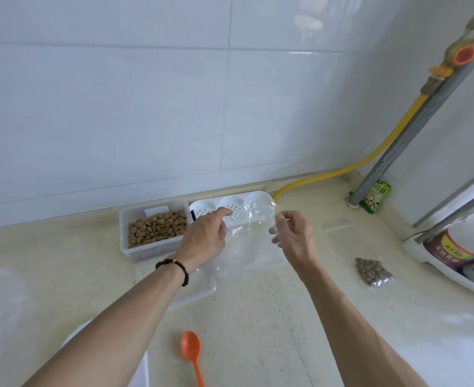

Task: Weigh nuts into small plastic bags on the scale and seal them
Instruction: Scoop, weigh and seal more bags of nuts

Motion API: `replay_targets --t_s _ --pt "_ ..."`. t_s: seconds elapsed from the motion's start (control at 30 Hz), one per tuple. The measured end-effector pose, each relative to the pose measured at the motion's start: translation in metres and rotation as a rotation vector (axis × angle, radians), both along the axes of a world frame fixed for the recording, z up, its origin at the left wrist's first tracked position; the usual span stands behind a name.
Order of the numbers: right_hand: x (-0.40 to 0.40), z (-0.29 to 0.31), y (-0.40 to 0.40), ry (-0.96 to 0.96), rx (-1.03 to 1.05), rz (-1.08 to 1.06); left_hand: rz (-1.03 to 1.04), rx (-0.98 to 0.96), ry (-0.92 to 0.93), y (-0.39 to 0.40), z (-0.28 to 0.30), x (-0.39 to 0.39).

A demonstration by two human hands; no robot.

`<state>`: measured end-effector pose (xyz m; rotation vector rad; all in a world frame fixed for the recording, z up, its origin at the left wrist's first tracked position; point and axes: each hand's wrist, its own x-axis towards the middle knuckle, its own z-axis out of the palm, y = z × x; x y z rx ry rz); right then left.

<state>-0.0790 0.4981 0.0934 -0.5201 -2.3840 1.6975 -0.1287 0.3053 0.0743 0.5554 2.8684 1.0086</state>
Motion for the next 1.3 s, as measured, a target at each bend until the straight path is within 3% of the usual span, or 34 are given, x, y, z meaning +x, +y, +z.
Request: replay_targets --t_s 0.33,0.63,1.0,1.3 --pt "0.063 -0.013 -0.146 -0.162 -0.057 0.009 0.045 -0.006 -0.065 -0.163 0.012 0.060" --pt "0.110 -0.070 -0.214 -0.384 -0.045 0.064 0.078 -0.138 -0.267 -0.245 -0.036 0.097" --pt "0.116 -0.091 -0.231 -0.471 0.029 0.095 0.126 -0.241 -0.127 -0.254 -0.073 0.106" --pt "0.154 -0.080 -0.227 -0.410 0.346 0.170 0.217 -0.296 0.113 -0.268 -0.073 0.184"
